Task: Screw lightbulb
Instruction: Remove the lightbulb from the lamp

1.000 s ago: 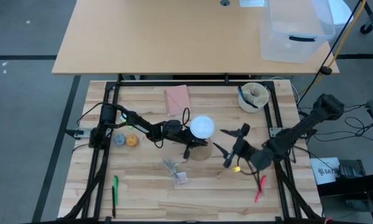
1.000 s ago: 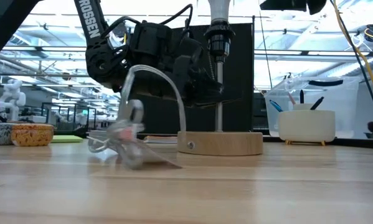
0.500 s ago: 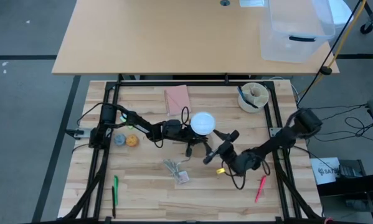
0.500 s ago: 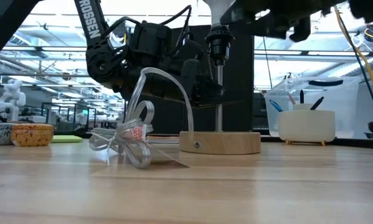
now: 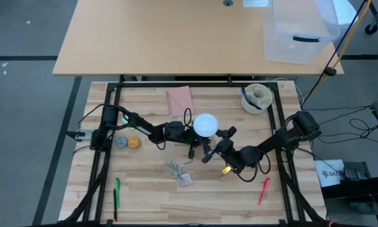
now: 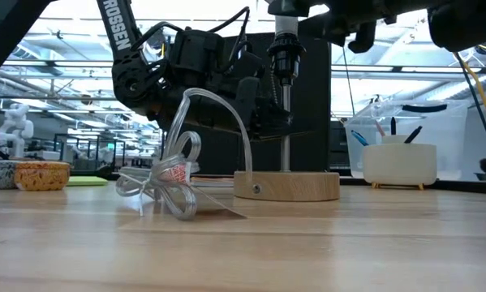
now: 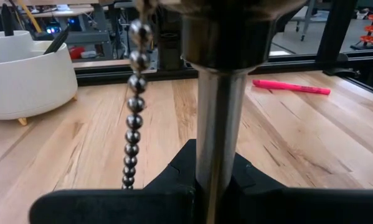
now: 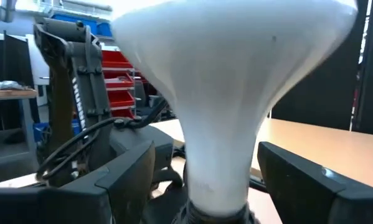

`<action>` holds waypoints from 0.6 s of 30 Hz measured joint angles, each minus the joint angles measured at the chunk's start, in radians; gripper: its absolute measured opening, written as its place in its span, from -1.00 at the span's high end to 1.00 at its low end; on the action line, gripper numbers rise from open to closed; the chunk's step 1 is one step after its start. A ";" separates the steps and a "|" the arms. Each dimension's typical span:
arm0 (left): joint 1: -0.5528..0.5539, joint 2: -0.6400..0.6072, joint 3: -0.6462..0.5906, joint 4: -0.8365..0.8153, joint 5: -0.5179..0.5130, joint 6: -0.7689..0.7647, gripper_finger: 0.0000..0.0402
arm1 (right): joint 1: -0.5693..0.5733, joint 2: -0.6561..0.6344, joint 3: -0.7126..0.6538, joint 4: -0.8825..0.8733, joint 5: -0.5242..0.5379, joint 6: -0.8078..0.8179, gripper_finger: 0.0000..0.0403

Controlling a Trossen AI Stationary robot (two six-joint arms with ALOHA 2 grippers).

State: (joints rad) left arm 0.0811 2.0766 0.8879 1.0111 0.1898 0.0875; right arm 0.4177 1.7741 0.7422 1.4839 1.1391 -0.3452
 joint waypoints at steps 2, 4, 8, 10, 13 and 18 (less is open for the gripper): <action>0.000 0.000 0.000 0.000 0.000 0.000 0.88 | -0.007 0.000 0.001 -0.001 -0.015 -0.008 -0.36; 0.000 0.000 0.000 0.000 0.000 0.000 0.88 | -0.012 0.000 0.001 0.001 -0.035 -0.008 -0.31; 0.001 0.000 0.000 -0.001 0.000 0.002 0.88 | -0.013 0.000 0.002 0.003 -0.045 -0.007 -0.10; 0.001 0.000 0.000 -0.001 0.001 0.003 0.88 | -0.013 0.000 0.002 0.003 -0.041 -0.007 0.03; 0.001 -0.001 0.000 -0.001 0.001 0.005 0.88 | -0.013 0.000 0.002 0.003 -0.037 -0.009 0.21; 0.001 -0.001 0.000 -0.002 0.006 0.005 0.88 | -0.013 0.000 0.002 0.002 -0.036 -0.013 0.28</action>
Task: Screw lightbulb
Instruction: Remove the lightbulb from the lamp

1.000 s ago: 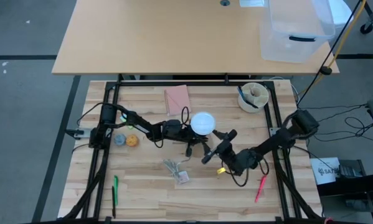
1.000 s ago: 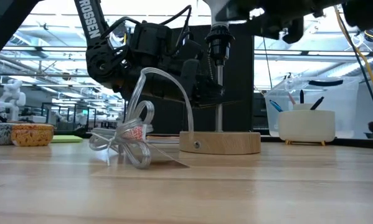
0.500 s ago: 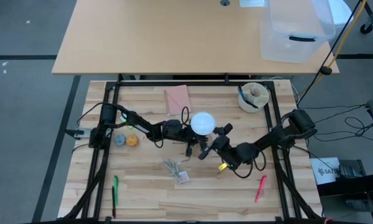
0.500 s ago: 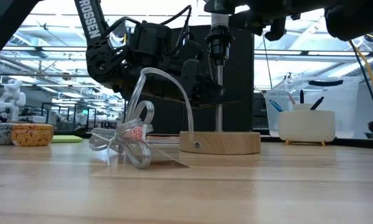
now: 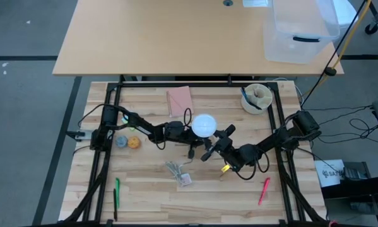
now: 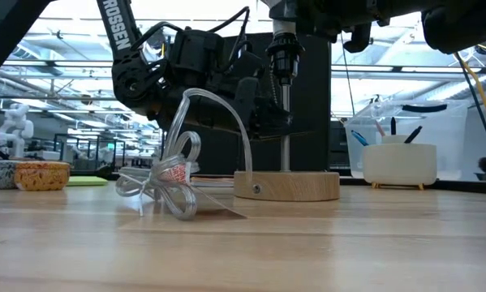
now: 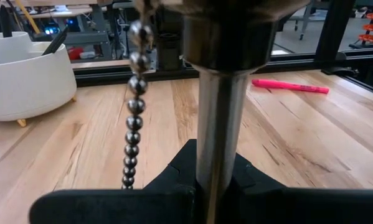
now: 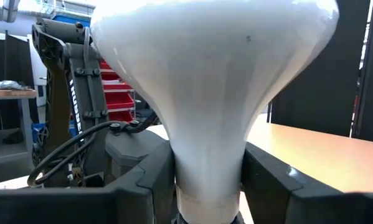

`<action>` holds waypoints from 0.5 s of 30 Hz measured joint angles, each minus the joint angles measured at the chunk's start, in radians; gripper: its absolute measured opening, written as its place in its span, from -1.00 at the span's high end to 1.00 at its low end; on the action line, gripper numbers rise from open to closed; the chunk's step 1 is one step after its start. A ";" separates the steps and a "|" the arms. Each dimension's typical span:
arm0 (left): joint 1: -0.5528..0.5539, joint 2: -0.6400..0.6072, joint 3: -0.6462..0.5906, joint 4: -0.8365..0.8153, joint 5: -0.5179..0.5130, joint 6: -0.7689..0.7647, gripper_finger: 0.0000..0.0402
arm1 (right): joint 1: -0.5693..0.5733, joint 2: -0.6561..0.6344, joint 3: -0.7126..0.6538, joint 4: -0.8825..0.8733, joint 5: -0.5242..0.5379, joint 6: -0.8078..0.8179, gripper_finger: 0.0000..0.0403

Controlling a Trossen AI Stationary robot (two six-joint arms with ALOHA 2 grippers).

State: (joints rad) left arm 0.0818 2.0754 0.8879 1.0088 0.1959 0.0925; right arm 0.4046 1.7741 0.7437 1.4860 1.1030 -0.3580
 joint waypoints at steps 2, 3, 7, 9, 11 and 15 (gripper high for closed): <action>0.001 0.000 0.000 -0.004 0.010 0.001 0.88 | 0.000 0.000 0.000 0.000 0.000 -0.001 0.28; 0.003 0.000 0.001 -0.004 0.023 0.002 0.88 | 0.000 0.000 0.000 0.000 -0.001 -0.001 0.28; 0.004 -0.001 0.002 -0.017 0.050 0.020 0.88 | 0.002 0.000 0.001 -0.002 -0.005 -0.011 0.28; 0.009 -0.002 0.002 -0.021 0.086 0.024 0.88 | 0.003 0.000 0.001 -0.005 -0.009 -0.013 0.28; 0.015 -0.002 0.002 -0.024 0.133 0.029 0.88 | 0.005 -0.001 0.002 -0.014 -0.012 -0.013 0.28; 0.025 -0.002 0.002 -0.027 0.211 0.034 0.88 | 0.010 -0.001 0.002 -0.018 -0.015 -0.020 0.28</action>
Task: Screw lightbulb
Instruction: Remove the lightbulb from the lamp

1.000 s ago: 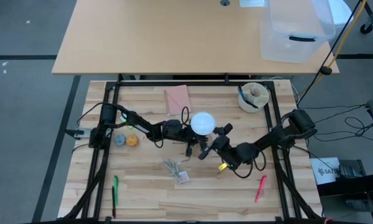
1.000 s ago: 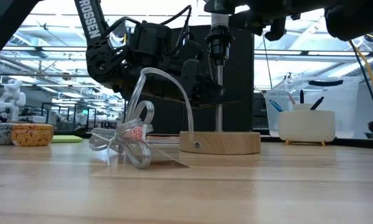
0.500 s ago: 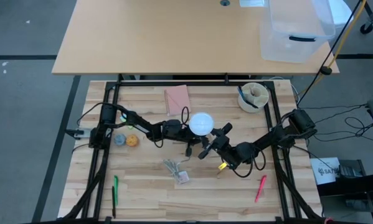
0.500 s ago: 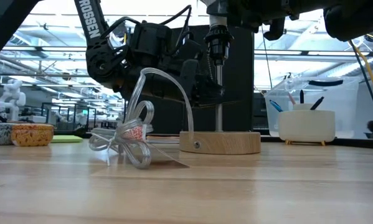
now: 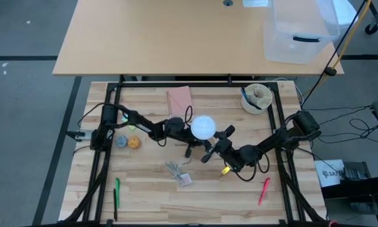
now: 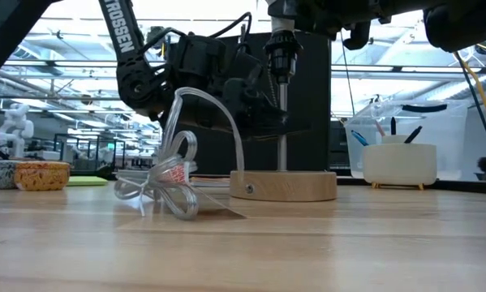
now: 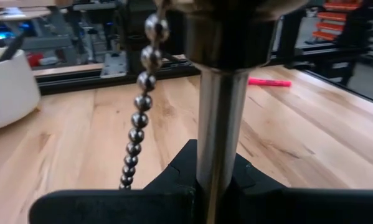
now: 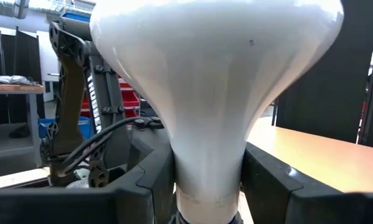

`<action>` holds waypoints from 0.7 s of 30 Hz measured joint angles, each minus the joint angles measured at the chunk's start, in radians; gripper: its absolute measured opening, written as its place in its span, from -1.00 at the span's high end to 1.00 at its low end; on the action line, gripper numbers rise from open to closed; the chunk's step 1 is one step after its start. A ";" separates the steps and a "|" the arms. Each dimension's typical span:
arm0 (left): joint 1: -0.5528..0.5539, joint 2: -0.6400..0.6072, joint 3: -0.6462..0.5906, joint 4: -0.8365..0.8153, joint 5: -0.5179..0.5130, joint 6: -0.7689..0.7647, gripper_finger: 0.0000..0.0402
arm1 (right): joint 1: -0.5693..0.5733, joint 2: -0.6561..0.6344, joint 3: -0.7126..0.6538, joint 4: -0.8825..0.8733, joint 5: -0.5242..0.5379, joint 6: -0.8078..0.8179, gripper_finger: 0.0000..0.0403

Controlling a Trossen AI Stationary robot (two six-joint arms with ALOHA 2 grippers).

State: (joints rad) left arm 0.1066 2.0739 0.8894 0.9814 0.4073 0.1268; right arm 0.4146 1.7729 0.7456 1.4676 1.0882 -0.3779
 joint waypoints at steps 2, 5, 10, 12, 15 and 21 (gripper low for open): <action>0.005 0.000 0.000 -0.006 0.033 0.003 0.88 | 0.004 -0.002 0.000 -0.006 -0.003 0.000 0.28; 0.009 0.000 0.000 -0.013 0.070 0.011 0.88 | 0.006 -0.018 0.000 -0.048 -0.015 0.013 0.28; 0.009 0.000 0.000 -0.019 0.145 0.022 0.88 | 0.006 -0.070 0.000 -0.198 -0.062 0.096 0.28; 0.009 0.000 -0.001 -0.018 0.176 0.028 0.88 | 0.005 -0.088 0.000 -0.252 -0.090 0.127 0.28; 0.009 0.000 -0.001 -0.020 0.205 0.032 0.88 | -0.002 -0.111 0.000 -0.318 -0.132 0.159 0.28; 0.010 0.001 -0.001 -0.022 0.285 0.041 0.88 | -0.020 -0.157 0.000 -0.433 -0.239 0.194 0.28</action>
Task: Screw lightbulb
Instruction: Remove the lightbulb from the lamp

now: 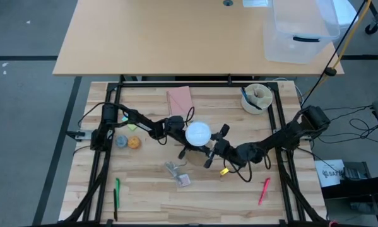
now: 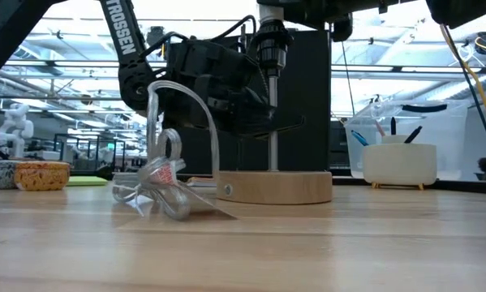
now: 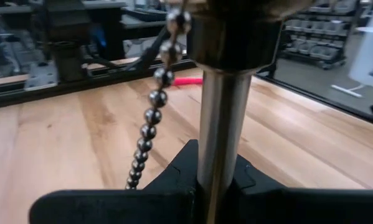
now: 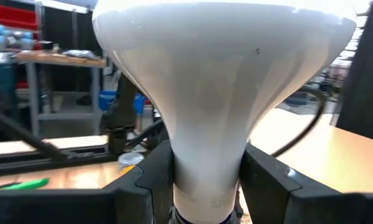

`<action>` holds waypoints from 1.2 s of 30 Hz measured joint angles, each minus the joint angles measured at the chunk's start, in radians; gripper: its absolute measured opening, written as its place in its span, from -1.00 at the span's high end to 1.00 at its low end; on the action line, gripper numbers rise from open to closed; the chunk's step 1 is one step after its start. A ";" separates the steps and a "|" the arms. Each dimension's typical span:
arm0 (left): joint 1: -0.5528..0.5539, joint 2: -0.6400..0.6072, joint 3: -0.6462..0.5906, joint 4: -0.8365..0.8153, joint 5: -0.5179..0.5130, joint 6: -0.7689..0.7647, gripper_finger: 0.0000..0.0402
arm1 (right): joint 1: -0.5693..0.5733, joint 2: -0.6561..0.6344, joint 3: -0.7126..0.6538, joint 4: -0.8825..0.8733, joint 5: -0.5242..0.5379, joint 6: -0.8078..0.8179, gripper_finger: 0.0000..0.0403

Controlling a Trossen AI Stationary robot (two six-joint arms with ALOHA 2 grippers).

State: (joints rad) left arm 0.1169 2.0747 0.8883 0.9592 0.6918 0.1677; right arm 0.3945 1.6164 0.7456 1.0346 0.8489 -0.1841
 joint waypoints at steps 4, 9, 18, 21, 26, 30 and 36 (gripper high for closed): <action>0.000 0.001 0.000 -0.001 0.045 0.004 0.88 | -0.017 -0.032 0.000 -0.073 -0.089 0.015 0.28; -0.001 0.001 -0.001 -0.003 0.106 0.008 0.88 | -0.052 -0.067 0.000 -0.165 -0.214 0.053 0.28; -0.001 0.002 -0.002 -0.007 0.246 0.014 0.88 | -0.127 -0.074 0.001 -0.210 -0.494 0.059 0.28; -0.002 0.002 -0.002 -0.013 0.276 0.015 0.88 | -0.159 -0.075 0.002 -0.218 -0.613 0.060 0.28; -0.007 0.002 -0.001 -0.033 0.324 0.026 0.88 | -0.231 -0.074 0.002 -0.220 -0.874 0.045 0.28; -0.015 0.002 0.000 -0.039 0.325 0.026 0.88 | -0.292 -0.073 0.002 -0.223 -1.060 0.049 0.28; -0.015 0.002 0.001 -0.053 0.322 0.021 0.88 | -0.368 -0.072 0.002 -0.219 -1.280 0.050 0.28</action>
State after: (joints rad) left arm 0.1017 2.0762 0.8894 0.9060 1.0141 0.1882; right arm 0.0266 1.5448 0.7475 0.8158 -0.4307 -0.1343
